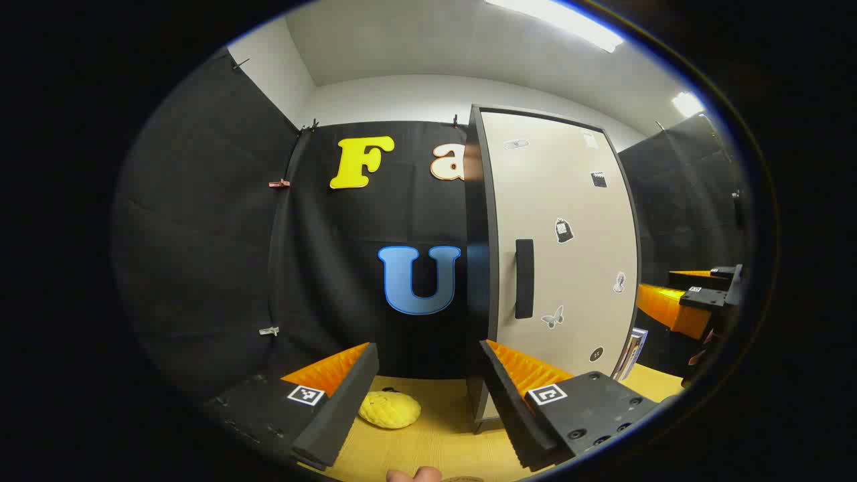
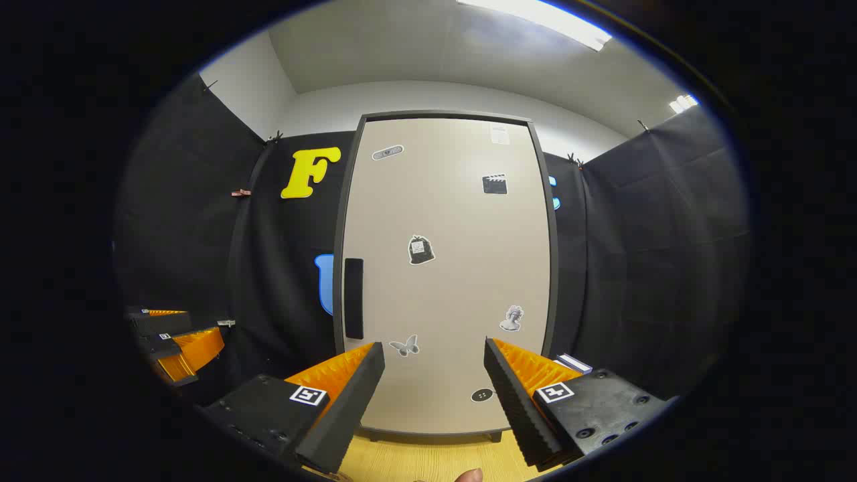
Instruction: Open the cabinet door with the right hand, grasp the bottle in the cabinet with the left hand and place it on the coaster, then close the cabinet door with the right hand.
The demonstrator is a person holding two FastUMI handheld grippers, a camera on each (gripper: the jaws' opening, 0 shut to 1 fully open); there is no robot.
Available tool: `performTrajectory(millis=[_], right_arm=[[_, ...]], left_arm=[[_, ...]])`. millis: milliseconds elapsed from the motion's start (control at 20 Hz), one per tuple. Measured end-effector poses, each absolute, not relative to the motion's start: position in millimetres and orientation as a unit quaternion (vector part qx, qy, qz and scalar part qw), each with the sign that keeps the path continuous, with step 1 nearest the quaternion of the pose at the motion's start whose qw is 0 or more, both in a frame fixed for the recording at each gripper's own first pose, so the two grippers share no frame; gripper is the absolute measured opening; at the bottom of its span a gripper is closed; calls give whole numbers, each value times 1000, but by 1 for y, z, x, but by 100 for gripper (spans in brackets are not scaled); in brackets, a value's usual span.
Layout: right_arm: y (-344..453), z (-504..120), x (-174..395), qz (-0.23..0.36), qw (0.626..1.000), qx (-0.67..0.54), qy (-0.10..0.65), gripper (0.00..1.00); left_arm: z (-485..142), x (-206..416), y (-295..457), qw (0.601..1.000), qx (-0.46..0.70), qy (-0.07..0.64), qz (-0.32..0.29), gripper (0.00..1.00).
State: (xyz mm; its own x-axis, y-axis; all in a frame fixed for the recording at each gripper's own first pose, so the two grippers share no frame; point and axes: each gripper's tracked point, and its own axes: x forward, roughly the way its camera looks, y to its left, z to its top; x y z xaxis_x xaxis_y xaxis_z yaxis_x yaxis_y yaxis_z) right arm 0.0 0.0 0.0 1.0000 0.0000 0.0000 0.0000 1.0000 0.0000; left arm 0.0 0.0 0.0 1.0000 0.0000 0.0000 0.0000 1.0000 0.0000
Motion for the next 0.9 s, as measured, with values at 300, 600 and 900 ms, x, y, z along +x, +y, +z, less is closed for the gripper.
performTrajectory(millis=[300, 600, 900], right_arm=[[2, -2, 1, 3, 1000, 2, 3, 97], [3, -2, 1, 2, 1000, 2, 3, 97], [2, -2, 1, 0, 1000, 0, 2, 97]], left_arm=[[1, 0, 2, 1000, 1, -1, 2, 95], [0, 0, 1, 1000, 2, 1, 1, 95], [0, 0, 2, 1000, 2, 1, -1, 95]])
